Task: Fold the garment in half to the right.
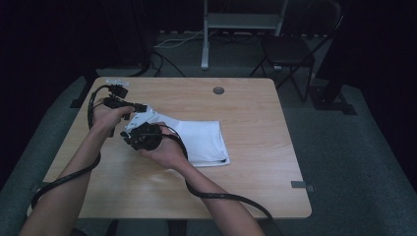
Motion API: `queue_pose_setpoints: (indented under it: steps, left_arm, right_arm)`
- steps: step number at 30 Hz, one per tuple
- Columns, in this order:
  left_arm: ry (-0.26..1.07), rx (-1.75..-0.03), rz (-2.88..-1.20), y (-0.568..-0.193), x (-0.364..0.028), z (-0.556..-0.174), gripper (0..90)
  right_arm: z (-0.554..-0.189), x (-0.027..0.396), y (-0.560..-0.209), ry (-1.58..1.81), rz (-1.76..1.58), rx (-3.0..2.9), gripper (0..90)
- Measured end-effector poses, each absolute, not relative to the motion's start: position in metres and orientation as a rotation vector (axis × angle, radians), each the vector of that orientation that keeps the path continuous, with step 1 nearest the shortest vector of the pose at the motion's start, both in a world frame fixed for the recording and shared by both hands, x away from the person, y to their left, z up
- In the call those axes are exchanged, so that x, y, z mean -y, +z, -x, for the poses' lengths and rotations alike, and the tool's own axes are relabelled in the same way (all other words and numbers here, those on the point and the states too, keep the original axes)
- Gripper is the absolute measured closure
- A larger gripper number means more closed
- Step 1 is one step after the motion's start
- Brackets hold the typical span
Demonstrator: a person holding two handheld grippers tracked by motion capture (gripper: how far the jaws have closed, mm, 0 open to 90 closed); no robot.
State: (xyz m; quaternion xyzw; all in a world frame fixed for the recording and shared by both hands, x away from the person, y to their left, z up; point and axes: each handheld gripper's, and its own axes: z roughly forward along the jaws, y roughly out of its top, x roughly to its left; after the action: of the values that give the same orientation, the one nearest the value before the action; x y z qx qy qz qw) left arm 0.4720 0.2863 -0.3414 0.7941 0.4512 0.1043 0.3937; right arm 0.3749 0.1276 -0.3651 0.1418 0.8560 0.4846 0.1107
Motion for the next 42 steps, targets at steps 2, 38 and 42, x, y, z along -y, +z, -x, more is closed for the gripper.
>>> queue_pose_setpoints:
  steps: [2,38,42]
  left_arm:
    - [0.266,-1.146,-2.013,-0.339,-0.287,-0.472,85.0]
    - [0.329,-1.193,-2.060,-0.314,-0.299,-0.467,85.1]
    - [0.343,-1.200,-2.064,-0.309,-0.302,-0.466,85.1]
  right_arm:
    - [-0.375,-0.128,-0.363,1.426,-0.416,-2.508,79.5]
    - [-0.373,-0.132,-0.345,1.514,-0.426,-2.492,79.5]
    - [-0.372,-0.136,-0.340,1.525,-0.420,-2.487,79.5]
